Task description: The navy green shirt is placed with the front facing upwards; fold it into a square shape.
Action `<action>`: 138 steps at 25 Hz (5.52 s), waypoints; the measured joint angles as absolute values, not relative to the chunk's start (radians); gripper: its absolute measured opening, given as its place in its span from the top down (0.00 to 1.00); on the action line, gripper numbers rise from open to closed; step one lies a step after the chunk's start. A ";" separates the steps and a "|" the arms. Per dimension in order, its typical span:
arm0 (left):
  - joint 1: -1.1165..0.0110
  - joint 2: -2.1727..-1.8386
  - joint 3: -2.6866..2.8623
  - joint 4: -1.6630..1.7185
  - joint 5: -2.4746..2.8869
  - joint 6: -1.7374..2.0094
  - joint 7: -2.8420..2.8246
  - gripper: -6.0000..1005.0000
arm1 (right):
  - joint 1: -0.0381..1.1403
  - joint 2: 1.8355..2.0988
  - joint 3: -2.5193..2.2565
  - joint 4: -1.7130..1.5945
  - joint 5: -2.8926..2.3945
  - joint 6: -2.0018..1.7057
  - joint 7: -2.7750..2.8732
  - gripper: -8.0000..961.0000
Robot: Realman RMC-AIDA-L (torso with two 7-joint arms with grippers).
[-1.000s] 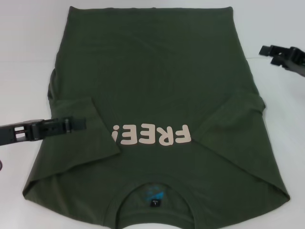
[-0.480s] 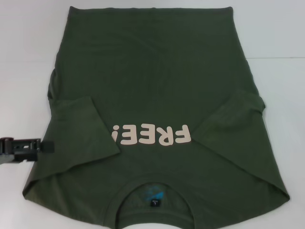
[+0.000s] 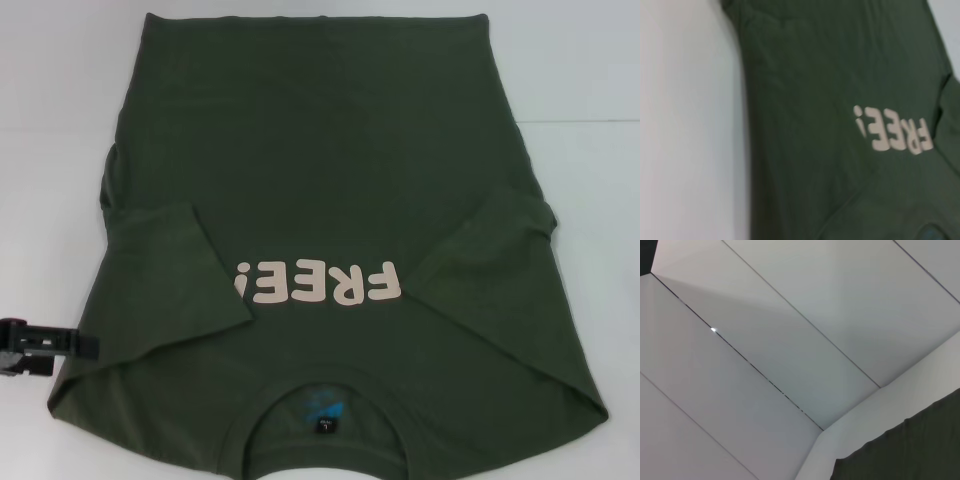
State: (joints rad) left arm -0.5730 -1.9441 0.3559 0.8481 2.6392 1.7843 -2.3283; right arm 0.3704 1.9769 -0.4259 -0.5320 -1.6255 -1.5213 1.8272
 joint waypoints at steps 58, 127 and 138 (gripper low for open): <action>-0.570 -1.991 0.616 0.879 2.723 1.614 -2.348 0.13 | 0.386 1.987 -0.428 -0.531 -1.646 -1.519 1.824 0.02; -0.626 -1.985 0.533 0.747 2.685 1.601 -2.422 0.69 | 0.399 1.991 -0.451 -0.531 -1.649 -1.512 1.812 0.03; -0.628 -1.983 0.528 0.747 2.674 1.603 -2.427 0.90 | 0.423 1.942 -0.456 -0.589 -1.820 -1.554 2.017 0.03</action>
State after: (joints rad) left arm -0.6280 -1.9825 0.5279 0.7471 2.6738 1.6026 -2.4271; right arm 0.4230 1.9423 -0.4561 -0.5885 -1.8201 -1.5541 2.0173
